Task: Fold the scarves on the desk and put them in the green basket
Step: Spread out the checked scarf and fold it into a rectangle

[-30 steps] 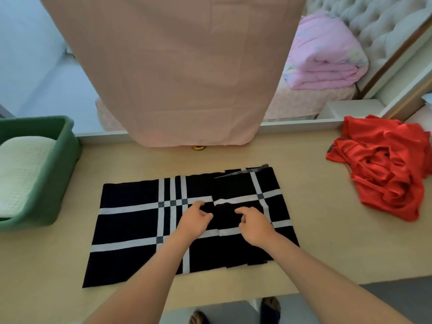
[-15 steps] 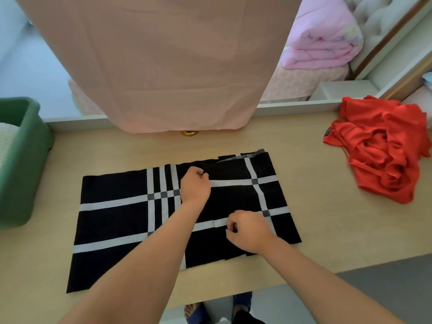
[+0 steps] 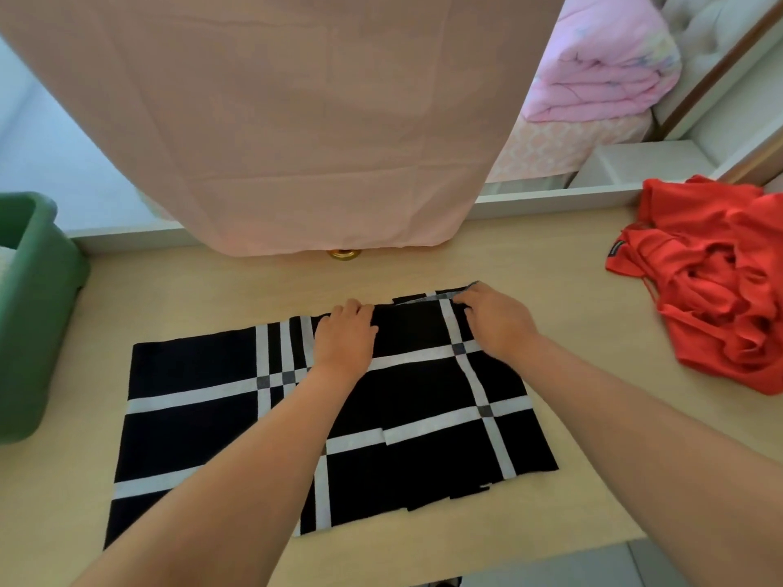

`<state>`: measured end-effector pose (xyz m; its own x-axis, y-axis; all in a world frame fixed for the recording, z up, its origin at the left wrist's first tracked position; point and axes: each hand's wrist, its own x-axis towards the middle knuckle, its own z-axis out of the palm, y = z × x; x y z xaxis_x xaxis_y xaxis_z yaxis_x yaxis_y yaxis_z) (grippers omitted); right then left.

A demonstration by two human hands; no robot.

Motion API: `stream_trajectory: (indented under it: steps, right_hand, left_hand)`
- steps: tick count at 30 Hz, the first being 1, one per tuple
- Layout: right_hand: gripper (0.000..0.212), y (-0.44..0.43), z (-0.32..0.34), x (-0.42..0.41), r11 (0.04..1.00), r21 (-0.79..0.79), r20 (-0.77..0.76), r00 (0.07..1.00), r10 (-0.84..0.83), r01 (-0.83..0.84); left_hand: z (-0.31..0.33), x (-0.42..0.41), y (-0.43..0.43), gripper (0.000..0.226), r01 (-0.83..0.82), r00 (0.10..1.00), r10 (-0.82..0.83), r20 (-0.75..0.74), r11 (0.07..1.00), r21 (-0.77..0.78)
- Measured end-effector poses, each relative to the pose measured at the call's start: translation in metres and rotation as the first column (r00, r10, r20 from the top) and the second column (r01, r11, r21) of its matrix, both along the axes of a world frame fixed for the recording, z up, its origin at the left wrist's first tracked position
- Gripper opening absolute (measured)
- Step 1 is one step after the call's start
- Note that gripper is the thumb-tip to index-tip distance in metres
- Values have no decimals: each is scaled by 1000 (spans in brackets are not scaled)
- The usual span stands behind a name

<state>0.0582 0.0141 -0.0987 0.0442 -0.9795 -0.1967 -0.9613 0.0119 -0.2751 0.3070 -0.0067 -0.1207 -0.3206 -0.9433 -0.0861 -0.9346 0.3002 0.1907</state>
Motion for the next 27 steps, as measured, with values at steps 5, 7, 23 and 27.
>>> stream_trajectory:
  steps: [5,7,23,27]
  right_hand:
    - [34,-23,-10,-13,995,102,-223,974,43,-20]
    - [30,-28,-15,-14,999,47,-254,967,20,-9]
    - [40,-35,-19,-17,964,-239,-281,959,44,-114]
    - [31,21,-21,-4,913,-323,-161,965,206,-249]
  left_hand:
    - [-3,5,-14,25,-60,992,65,106,997,-49]
    - [-2,6,-17,22,-87,995,89,34,995,-58]
    - [-4,-7,27,34,-143,985,122,-120,973,-179]
    - [-6,-22,85,25,22,975,-51,-218,991,-133]
